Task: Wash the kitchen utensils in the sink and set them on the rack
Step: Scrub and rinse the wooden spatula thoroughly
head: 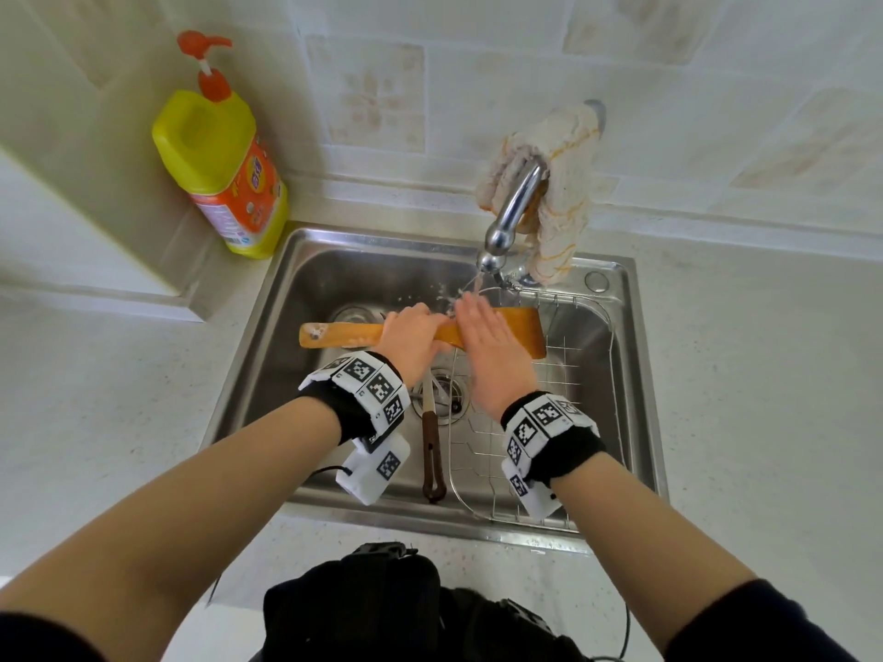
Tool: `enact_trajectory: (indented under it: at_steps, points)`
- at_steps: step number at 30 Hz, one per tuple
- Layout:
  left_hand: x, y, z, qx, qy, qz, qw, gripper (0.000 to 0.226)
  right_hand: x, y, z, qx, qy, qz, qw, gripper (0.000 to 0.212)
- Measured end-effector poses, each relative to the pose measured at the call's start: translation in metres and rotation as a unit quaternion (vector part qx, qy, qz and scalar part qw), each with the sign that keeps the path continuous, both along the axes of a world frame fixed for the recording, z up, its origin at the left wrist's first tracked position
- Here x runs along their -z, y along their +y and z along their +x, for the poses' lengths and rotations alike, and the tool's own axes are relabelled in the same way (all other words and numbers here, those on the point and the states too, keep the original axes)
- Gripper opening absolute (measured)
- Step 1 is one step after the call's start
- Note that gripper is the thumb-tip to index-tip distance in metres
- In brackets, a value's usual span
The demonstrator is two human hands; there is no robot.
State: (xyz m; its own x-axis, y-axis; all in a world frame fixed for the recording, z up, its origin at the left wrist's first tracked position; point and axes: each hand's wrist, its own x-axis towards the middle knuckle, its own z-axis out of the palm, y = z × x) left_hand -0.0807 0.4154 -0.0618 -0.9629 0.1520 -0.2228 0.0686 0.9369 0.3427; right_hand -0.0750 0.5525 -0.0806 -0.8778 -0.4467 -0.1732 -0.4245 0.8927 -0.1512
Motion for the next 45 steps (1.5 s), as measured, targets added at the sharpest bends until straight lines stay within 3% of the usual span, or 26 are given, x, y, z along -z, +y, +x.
enact_trajectory:
  at_steps: [3, 7, 12, 16, 20, 24, 27, 30, 35, 37, 39, 43, 45]
  points:
    - [0.000, -0.005, 0.000, 0.006, -0.009, -0.039, 0.999, 0.039, 0.004, 0.008, -0.002, 0.103, -0.016, 0.000, 0.995, 0.093]
    - [0.000, -0.010, 0.001, 0.006, 0.006, -0.072, 0.997, 0.035, 0.008, 0.008, 0.006, 0.012, -0.007, 0.009, 1.000, 0.093]
    - [0.000, -0.011, 0.000, -0.021, 0.002, -0.059, 0.998, 0.034, 0.011, 0.010, 0.002, 0.068, 0.007, 0.046, 0.997, 0.093]
    - [-0.001, -0.002, -0.001, -0.020, 0.001, -0.039, 0.999, 0.031, 0.007, -0.001, 0.001, -0.040, 0.031, 0.010, 0.999, 0.093]
    - [-0.002, -0.001, 0.001, -0.014, -0.010, -0.042, 0.999, 0.036, 0.005, 0.010, -0.006, 0.100, 0.003, -0.018, 0.995, 0.090]
    - [-0.001, 0.004, 0.003, -0.003, -0.008, -0.068, 0.998, 0.030, 0.007, -0.003, 0.003, -0.008, 0.035, -0.002, 0.999, 0.090]
    - [-0.002, 0.001, 0.004, -0.020, -0.012, -0.044, 0.999, 0.034, 0.005, 0.017, -0.006, 0.025, 0.004, -0.019, 1.000, 0.098]
    - [0.000, -0.003, 0.006, -0.036, -0.019, -0.019, 0.999, 0.030, 0.008, 0.009, 0.002, 0.084, 0.019, 0.012, 0.996, 0.091]
    - [0.013, -0.012, 0.011, -0.075, -0.053, 0.094, 0.991, 0.025, 0.016, 0.004, 0.005, -0.015, 0.048, 0.023, 0.998, 0.089]
    - [0.014, -0.011, 0.011, -0.096, -0.078, 0.127, 0.984, 0.034, 0.015, 0.014, 0.003, 0.041, 0.045, 0.023, 0.998, 0.087]
    - [0.015, -0.007, 0.008, -0.107, -0.091, 0.136, 0.981, 0.038, 0.013, 0.010, 0.009, 0.079, 0.041, 0.013, 0.996, 0.083]
    - [0.014, -0.002, 0.001, -0.097, -0.082, 0.128, 0.984, 0.030, 0.014, 0.007, 0.016, -0.048, 0.031, 0.009, 0.998, 0.083]
    - [0.011, 0.002, 0.000, -0.099, -0.073, 0.145, 0.982, 0.029, 0.013, 0.016, 0.007, 0.009, 0.050, 0.012, 0.999, 0.087]
